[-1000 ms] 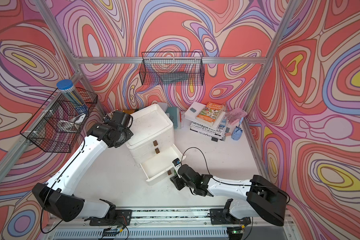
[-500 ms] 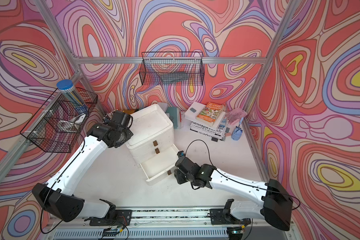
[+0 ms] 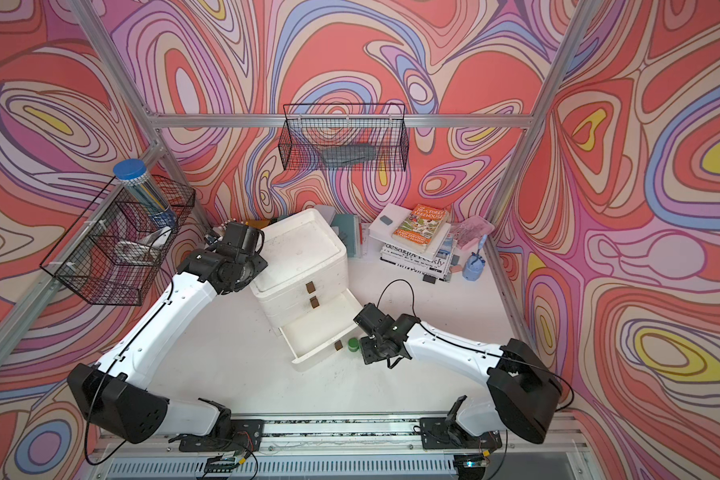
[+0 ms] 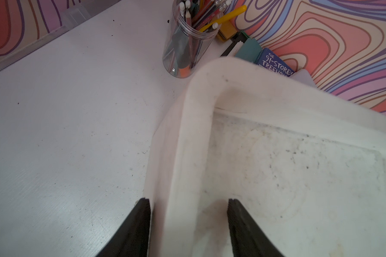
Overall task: Put the paint cans in the drawer according to color
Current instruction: Pick up the paint can at the center of the board.
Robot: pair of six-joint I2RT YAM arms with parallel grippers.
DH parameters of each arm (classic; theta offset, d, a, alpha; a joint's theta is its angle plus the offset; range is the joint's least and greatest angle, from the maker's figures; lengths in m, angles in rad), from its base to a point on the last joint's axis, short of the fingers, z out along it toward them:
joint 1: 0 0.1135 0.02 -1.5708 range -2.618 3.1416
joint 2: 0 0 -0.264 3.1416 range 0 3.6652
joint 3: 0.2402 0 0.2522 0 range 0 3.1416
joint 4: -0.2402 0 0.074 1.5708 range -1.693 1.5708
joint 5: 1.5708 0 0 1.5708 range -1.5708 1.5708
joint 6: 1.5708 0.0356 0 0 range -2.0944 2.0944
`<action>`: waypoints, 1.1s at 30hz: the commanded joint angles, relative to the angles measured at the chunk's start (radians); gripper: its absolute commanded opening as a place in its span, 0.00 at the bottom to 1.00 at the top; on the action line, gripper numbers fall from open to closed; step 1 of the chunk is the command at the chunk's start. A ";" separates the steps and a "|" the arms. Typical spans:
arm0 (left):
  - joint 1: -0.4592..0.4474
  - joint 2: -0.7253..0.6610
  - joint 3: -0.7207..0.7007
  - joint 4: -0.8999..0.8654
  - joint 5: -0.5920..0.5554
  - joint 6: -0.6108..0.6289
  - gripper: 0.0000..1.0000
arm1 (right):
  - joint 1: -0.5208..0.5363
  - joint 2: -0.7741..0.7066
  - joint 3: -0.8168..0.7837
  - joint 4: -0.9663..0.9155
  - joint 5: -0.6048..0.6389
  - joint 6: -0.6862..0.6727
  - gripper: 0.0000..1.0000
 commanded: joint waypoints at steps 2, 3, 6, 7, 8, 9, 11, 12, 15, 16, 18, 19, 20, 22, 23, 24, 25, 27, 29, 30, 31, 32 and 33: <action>0.000 -0.047 -0.019 -0.010 -0.013 0.061 0.59 | -0.011 0.042 0.015 0.059 0.003 -0.094 0.56; 0.000 -0.054 -0.020 -0.013 -0.019 0.067 0.59 | -0.012 0.053 0.014 0.074 0.008 -0.102 0.56; -0.002 -0.083 -0.028 -0.016 -0.034 0.091 0.60 | -0.015 0.083 0.014 0.123 0.006 -0.127 0.55; 0.000 -0.092 -0.031 -0.016 -0.038 0.098 0.60 | -0.016 0.090 0.011 0.140 0.003 -0.135 0.54; -0.001 -0.100 -0.033 -0.018 -0.042 0.105 0.60 | -0.016 0.096 0.009 0.157 -0.001 -0.141 0.54; 0.000 -0.107 -0.037 -0.018 -0.046 0.110 0.60 | -0.016 0.103 0.005 0.168 -0.002 -0.147 0.53; 0.000 -0.121 -0.045 -0.016 -0.051 0.121 0.60 | -0.015 0.115 -0.003 0.190 0.004 -0.157 0.52; 0.000 -0.126 -0.048 -0.015 -0.051 0.124 0.60 | -0.015 0.119 -0.008 0.200 0.005 -0.160 0.51; -0.001 -0.138 -0.058 -0.010 -0.052 0.133 0.60 | -0.016 0.124 -0.017 0.226 0.007 -0.170 0.48; -0.001 -0.140 -0.060 -0.010 -0.053 0.133 0.60 | -0.015 0.126 -0.018 0.231 0.004 -0.173 0.46; 0.000 -0.140 -0.062 -0.011 -0.052 0.133 0.60 | -0.016 0.127 -0.022 0.237 0.005 -0.178 0.43; 0.000 -0.140 -0.062 -0.011 -0.053 0.132 0.59 | -0.015 0.127 -0.026 0.240 0.005 -0.177 0.42; 0.000 -0.140 -0.062 -0.012 -0.052 0.131 0.59 | -0.015 0.126 -0.028 0.246 0.000 -0.181 0.41; 0.000 -0.140 -0.062 -0.009 -0.053 0.130 0.60 | -0.016 0.131 -0.028 0.247 -0.002 -0.181 0.40; 0.000 -0.140 -0.062 -0.011 -0.053 0.129 0.59 | -0.014 0.134 -0.025 0.243 -0.004 -0.182 0.39; 0.000 -0.140 -0.062 -0.012 -0.054 0.130 0.59 | -0.015 0.137 -0.023 0.240 -0.007 -0.180 0.38; -0.001 -0.140 -0.062 -0.012 -0.055 0.128 0.59 | -0.015 0.139 -0.021 0.237 -0.008 -0.178 0.38; -0.001 -0.140 -0.062 -0.013 -0.057 0.127 0.59 | -0.016 0.143 -0.020 0.230 -0.003 -0.170 0.37; -0.001 -0.142 -0.064 -0.015 -0.059 0.126 0.59 | -0.015 0.147 -0.019 0.222 -0.001 -0.164 0.36; -0.001 -0.142 -0.064 -0.015 -0.059 0.126 0.59 | -0.015 0.149 -0.019 0.217 -0.001 -0.159 0.35; -0.001 -0.142 -0.064 -0.014 -0.059 0.124 0.59 | -0.015 0.148 -0.017 0.210 0.000 -0.157 0.34; 0.000 -0.142 -0.064 -0.015 -0.058 0.124 0.59 | -0.015 0.147 -0.015 0.204 0.002 -0.155 0.34; 0.000 -0.142 -0.063 -0.014 -0.060 0.123 0.59 | -0.015 0.143 -0.013 0.195 -0.001 -0.154 0.33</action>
